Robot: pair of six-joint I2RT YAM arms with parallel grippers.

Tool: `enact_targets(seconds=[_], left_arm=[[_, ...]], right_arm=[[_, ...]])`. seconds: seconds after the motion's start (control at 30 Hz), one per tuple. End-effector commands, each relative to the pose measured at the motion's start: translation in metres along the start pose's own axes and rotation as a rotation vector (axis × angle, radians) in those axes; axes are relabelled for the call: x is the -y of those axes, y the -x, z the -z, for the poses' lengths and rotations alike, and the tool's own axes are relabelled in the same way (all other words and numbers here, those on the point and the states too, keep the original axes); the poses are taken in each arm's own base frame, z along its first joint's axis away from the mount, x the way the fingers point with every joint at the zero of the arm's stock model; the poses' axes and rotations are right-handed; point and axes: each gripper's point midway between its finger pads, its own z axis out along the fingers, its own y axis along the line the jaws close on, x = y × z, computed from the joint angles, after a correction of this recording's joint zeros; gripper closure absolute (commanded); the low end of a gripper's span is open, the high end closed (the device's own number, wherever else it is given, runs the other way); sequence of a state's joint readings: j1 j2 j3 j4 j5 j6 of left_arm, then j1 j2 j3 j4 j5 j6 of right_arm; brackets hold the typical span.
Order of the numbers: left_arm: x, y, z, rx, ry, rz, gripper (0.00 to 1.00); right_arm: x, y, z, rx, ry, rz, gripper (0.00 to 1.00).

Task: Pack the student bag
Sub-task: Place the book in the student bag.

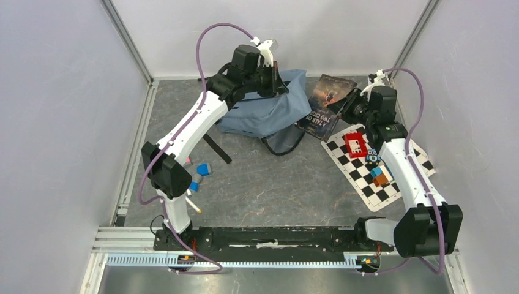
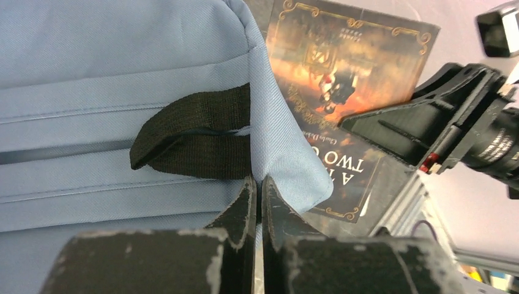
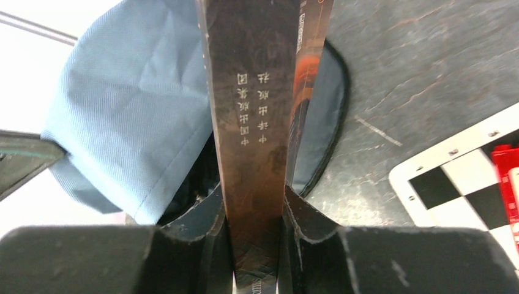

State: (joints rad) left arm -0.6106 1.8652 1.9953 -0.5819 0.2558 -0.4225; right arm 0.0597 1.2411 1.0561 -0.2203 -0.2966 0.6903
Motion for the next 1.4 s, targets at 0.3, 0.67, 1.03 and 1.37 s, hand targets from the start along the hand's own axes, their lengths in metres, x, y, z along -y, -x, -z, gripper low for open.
enact_targets(seconds=[0.3,0.67,1.03,1.37], left_arm=[[0.042,0.076,0.073,0.198,-0.324,0.068,0.98],[0.031,0.072,0.096,0.143,-0.445,0.039,0.98],[0.012,0.085,0.117,0.165,-0.439,0.036,0.98],[0.008,0.081,0.105,0.124,-0.477,0.054,0.98]], right_arm=[[-0.049,-0.058,0.011,-0.166,0.157,-0.156,1.00],[-0.125,-0.022,-0.036,-0.104,0.464,-0.224,1.00],[-0.129,0.024,-0.088,0.089,0.497,-0.265,1.00],[-0.174,0.052,-0.086,0.166,0.658,-0.449,1.00]])
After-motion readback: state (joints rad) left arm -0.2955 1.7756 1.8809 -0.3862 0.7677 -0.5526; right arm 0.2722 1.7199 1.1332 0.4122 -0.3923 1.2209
